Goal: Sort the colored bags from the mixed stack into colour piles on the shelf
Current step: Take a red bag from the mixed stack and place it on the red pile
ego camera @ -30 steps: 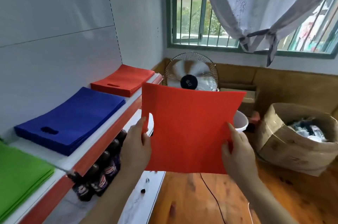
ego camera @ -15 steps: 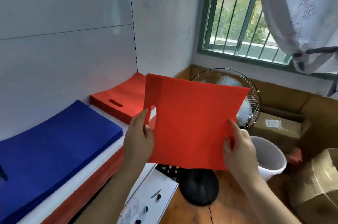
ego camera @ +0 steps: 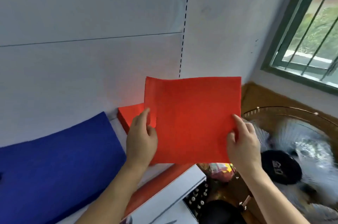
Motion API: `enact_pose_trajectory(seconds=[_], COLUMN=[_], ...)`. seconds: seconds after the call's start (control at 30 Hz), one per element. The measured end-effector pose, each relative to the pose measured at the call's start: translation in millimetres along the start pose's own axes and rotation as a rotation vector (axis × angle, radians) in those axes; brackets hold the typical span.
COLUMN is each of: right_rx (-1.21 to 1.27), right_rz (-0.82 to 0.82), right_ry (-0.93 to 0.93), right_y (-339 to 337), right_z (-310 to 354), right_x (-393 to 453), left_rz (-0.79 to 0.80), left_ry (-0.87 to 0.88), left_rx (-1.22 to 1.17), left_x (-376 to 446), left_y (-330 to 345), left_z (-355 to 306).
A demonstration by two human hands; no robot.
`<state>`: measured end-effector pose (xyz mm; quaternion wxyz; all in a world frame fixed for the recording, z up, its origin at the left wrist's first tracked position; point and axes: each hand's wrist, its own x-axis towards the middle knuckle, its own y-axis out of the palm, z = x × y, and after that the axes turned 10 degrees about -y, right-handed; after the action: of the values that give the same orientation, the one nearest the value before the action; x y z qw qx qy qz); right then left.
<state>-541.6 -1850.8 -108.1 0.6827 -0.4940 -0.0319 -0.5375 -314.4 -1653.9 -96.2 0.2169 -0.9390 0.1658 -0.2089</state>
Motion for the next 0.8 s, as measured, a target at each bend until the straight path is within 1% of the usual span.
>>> enact_pose_trajectory(seconds=[0.1, 0.2, 0.4, 0.5, 0.6, 0.8], right_rx=[0.082, 0.13, 0.196, 0.165, 0.125, 0.026], right_rz=[0.073, 0.167, 0.364, 0.454, 0.496, 0.519], right_ry=[-0.071, -0.167, -0.363, -0.422, -0.462, -0.417], right_y=[31.9, 60.2, 103.8, 118.5, 130.5, 141.8], right_z=[-10.7, -22.2, -30.2, -29.1, -29.9, -34.0], right_x=[44.7, 86.5, 138.1, 148.2, 151.6, 147.2], left_rz=[-0.077, -0.157, -0.273, -0.271, -0.248, -0.191], left_ry=[-0.074, -0.195, -0.357, -0.44, -0.47, -0.503], left_rx=[0.073, 0.169, 0.475, 0.613, 0.726, 0.82], left_x=[9.1, 13.5, 11.3, 9.8, 12.1, 18.7], left_y=[5.3, 12.3, 20.1, 20.1, 20.1, 18.2], left_z=[2.1, 1.4, 0.3, 5.6, 7.5, 10.9])
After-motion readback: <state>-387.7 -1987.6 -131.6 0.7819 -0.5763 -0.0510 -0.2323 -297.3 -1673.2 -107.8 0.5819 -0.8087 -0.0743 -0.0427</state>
